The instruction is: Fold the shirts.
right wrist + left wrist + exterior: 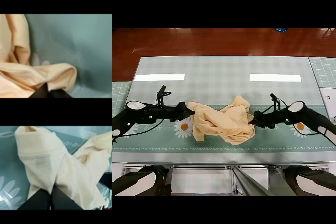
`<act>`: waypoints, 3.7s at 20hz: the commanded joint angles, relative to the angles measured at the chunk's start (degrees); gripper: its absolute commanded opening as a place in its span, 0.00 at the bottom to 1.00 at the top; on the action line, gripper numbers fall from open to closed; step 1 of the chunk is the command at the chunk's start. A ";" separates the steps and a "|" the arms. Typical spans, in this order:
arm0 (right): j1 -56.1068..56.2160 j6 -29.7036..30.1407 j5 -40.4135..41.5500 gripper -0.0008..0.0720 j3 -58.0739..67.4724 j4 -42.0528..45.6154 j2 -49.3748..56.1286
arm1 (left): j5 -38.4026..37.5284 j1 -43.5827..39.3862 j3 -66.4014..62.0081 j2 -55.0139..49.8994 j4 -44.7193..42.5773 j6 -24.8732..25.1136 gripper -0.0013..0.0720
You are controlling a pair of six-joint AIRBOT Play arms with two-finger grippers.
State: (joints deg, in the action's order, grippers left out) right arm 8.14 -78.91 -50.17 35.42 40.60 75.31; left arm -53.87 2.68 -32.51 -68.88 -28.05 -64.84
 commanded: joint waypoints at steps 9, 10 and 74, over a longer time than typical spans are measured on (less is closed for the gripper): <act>-6.25 -4.59 -13.68 0.05 61.92 20.00 -5.38 | -5.77 12.35 -42.16 5.55 4.17 -4.94 0.04; -6.99 -4.96 -15.47 0.05 69.00 21.92 -6.21 | -5.77 12.48 -47.98 5.84 4.15 -5.57 0.04; -36.59 -4.76 -13.86 0.57 3.85 23.43 -14.47 | -8.17 9.40 -21.94 -23.54 -7.74 -6.23 0.71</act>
State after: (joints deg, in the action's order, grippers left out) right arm -28.32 -84.18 -64.42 40.62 64.64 61.54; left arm -66.89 14.70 -55.07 -91.37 -36.73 -69.12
